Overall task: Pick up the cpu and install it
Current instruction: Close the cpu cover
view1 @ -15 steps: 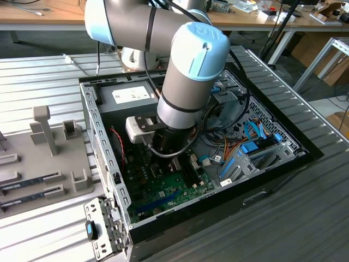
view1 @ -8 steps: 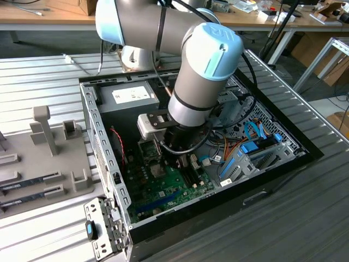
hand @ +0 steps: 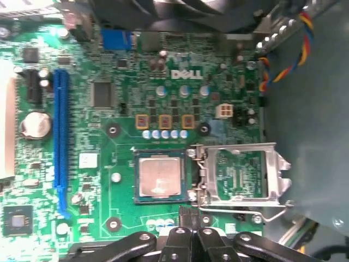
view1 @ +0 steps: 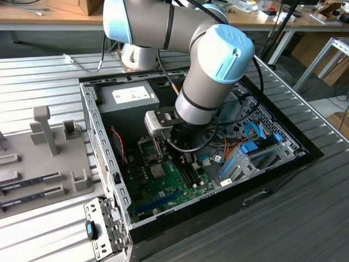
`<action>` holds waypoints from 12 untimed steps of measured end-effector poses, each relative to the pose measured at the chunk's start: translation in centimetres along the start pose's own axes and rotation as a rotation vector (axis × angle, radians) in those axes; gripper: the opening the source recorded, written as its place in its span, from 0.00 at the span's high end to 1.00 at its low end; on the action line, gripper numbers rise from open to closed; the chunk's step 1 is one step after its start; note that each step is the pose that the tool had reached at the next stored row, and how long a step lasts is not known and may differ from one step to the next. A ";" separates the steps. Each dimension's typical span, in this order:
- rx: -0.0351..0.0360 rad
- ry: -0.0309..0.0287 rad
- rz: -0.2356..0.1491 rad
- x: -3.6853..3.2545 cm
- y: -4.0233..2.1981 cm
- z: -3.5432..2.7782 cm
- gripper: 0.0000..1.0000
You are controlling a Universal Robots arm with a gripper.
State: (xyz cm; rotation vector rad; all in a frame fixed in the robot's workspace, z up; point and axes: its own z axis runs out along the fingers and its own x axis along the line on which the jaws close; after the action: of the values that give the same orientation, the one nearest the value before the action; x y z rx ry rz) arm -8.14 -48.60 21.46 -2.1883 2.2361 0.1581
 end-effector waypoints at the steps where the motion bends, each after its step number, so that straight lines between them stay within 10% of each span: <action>1: 0.0010 -0.0011 0.014 0.00 -0.01 0.01 0.89; 10: 0.0163 -0.0145 0.212 0.01 -0.01 0.05 0.89; 12: 0.0150 -0.0339 0.227 0.01 0.00 0.06 0.89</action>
State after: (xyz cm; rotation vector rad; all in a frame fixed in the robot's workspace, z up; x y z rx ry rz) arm -8.14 -48.60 21.39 -1.9042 2.4519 0.1777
